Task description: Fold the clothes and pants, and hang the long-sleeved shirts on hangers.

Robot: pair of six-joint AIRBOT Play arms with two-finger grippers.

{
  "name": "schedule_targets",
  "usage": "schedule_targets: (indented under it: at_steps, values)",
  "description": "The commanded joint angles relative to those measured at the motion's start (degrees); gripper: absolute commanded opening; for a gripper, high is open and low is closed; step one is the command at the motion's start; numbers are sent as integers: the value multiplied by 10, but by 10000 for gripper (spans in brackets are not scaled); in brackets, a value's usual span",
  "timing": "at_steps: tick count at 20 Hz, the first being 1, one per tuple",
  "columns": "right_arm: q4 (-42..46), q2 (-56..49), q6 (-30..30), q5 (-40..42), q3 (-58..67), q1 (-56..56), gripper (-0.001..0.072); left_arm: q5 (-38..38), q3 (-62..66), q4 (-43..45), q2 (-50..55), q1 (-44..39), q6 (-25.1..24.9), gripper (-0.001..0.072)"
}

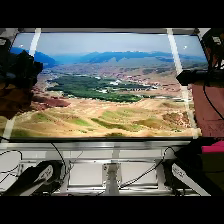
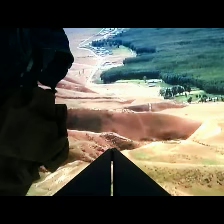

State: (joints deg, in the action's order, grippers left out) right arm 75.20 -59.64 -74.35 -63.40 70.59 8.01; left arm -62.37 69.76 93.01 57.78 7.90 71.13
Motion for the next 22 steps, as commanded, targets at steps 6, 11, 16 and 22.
schedule_targets:
  at_steps: [6, 11, 16, 22]
  values:
    - [0, 0, 0, 0, 0, 0, 419, 0, 0, 0, 0, 0, 0, 18]
    - [-25, 0, 0, 17, 0, 0, 419, 0, 0, 0, 0, 0, 0, 18]
    - [-49, 0, 0, 14, 0, 0, 419, 1, 0, 0, 1, 0, 0, 18]
    - [-49, 0, 0, 14, 0, 0, 418, 19, -5, 11, 35, 7, 0, 19]
